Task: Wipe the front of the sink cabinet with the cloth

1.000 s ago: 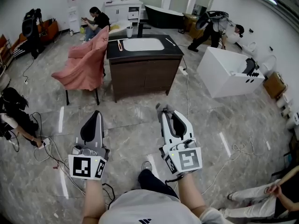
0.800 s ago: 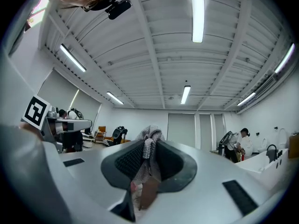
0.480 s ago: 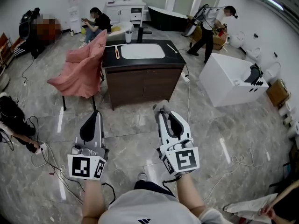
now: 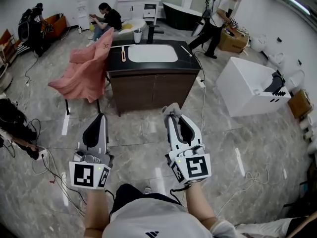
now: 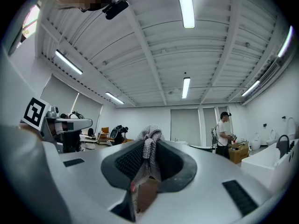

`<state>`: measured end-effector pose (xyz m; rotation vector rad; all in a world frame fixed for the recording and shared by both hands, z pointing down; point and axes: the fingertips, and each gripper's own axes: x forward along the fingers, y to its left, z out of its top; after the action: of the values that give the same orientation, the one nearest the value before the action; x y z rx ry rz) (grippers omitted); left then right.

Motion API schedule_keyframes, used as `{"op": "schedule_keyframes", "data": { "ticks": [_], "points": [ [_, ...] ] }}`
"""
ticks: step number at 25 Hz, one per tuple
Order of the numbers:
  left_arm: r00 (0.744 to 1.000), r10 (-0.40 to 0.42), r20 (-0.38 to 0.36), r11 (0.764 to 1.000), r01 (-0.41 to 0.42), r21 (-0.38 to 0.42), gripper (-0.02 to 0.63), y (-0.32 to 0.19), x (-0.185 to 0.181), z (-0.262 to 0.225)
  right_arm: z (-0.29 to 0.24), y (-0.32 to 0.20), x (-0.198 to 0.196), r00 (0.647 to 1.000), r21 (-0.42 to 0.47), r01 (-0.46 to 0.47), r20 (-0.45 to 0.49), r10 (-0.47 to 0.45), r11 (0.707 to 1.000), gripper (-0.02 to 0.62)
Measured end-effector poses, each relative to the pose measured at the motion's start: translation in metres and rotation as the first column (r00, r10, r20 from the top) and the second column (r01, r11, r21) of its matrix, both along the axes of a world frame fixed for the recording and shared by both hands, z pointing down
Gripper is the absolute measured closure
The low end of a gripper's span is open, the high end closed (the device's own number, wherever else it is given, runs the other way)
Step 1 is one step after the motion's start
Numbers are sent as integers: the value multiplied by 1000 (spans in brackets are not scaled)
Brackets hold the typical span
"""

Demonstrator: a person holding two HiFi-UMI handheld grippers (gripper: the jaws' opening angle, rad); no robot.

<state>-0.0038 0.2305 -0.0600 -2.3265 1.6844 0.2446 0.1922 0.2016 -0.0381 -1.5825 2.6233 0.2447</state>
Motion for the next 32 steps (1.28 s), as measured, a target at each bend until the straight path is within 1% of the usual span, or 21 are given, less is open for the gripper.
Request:
{"op": "schedule_keyframes", "data": {
  "ticks": [4, 9, 14, 20, 27, 32],
  "points": [
    [999, -19, -30, 1000, 18, -16, 600, -18, -4, 3, 5, -17, 2, 1000, -16, 4, 2, -4, 1000, 534],
    [1000, 3, -25, 1000, -3, -30, 600, -49, -2, 11, 12, -46, 0, 1000, -28, -5, -2, 5, 1000, 533],
    [999, 21, -28, 999, -22, -36, 600, -98, -13, 18, 16, -92, -9, 1000, -34, -27, -1, 27, 999, 534],
    [999, 40, -26, 998, -41, -36, 600, -168, -46, 18, 14, -158, -44, 999, -30, -40, -15, 40, 999, 532],
    [997, 78, -21, 996, -79, -49, 600, -253, -87, 15, 10, -236, -88, 998, -42, -69, -6, 69, 997, 532],
    [994, 101, -28, 993, -102, -51, 600, -301, -116, 15, 11, -277, -118, 996, -47, -90, -15, 89, 995, 532]
  ]
}}
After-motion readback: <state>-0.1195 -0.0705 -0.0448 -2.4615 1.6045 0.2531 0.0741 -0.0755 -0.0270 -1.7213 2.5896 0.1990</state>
